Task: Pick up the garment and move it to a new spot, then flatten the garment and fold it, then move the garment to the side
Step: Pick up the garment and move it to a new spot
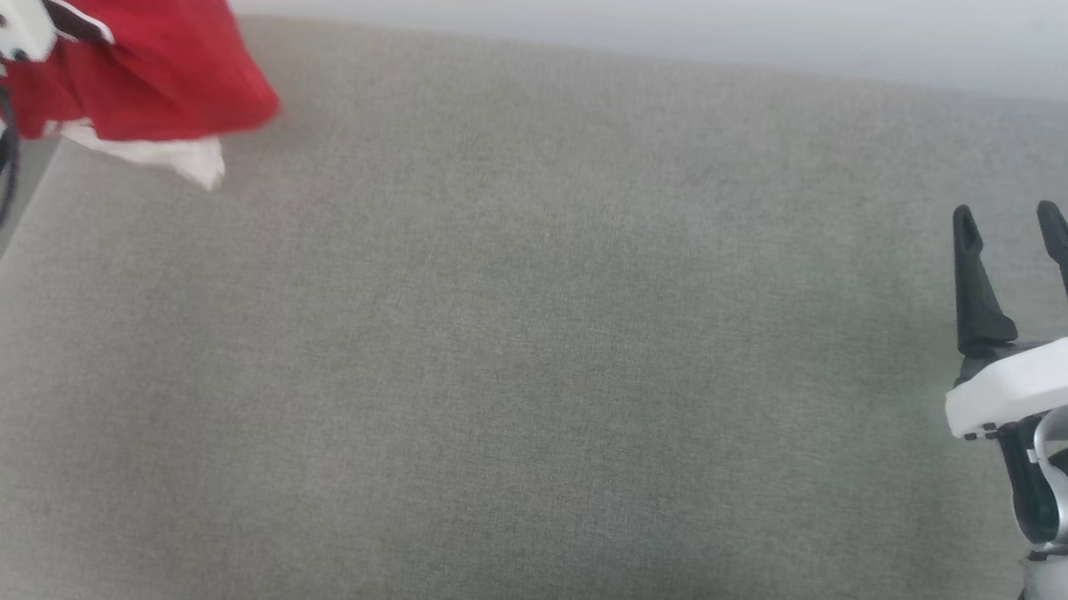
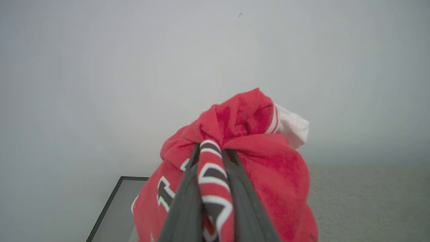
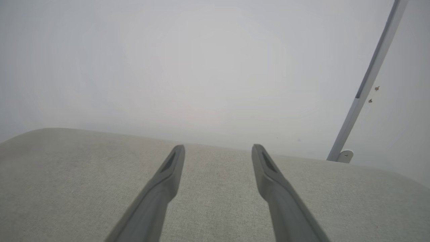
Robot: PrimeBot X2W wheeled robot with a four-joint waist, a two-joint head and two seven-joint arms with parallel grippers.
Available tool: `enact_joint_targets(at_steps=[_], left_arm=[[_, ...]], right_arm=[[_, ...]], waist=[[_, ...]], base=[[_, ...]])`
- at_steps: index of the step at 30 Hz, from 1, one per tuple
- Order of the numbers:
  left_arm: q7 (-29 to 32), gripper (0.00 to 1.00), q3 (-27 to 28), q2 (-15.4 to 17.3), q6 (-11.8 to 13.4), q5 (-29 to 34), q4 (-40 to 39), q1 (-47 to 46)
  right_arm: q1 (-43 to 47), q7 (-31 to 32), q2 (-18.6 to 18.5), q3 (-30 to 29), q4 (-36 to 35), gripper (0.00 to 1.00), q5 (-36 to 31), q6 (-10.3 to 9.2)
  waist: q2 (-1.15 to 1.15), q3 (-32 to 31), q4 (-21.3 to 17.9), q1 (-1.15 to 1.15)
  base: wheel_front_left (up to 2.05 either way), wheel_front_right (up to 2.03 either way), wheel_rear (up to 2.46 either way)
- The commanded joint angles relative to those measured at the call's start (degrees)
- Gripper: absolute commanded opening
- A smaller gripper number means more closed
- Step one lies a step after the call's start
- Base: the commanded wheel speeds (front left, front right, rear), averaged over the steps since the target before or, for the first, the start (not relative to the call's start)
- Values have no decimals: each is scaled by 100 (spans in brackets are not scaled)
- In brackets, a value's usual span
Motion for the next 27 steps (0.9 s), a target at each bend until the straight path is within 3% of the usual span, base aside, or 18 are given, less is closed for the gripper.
enact_joint_targets(at_steps=[1,6,18,22,27], left_arm=[[189,0,-51,44,-15,-144,-325,199],[793,0,-150,-14,90,-403,-1470,670],[2219,0,-601,-99,971,-513,-4473,2107],[2542,0,-902,-207,1212,-484,-5031,2588],[2625,0,-1273,-410,1318,-460,-5019,3105]], right_arm=[[63,-55,25,-53,-19,100,-33,3],[109,-81,62,-220,-32,100,-61,3],[200,-117,237,-623,-179,100,-113,3],[259,-159,322,-674,-158,100,-78,3],[297,-310,433,-644,35,100,-46,3]], waist=[[0,-129,-31,0],[0,-254,-267,0],[0,-197,-1175,0],[0,-61,-1486,0],[0,83,-1772,0]], base=[[0,0,0],[0,0,0],[0,0,0],[0,0,0],[0,0,0]])
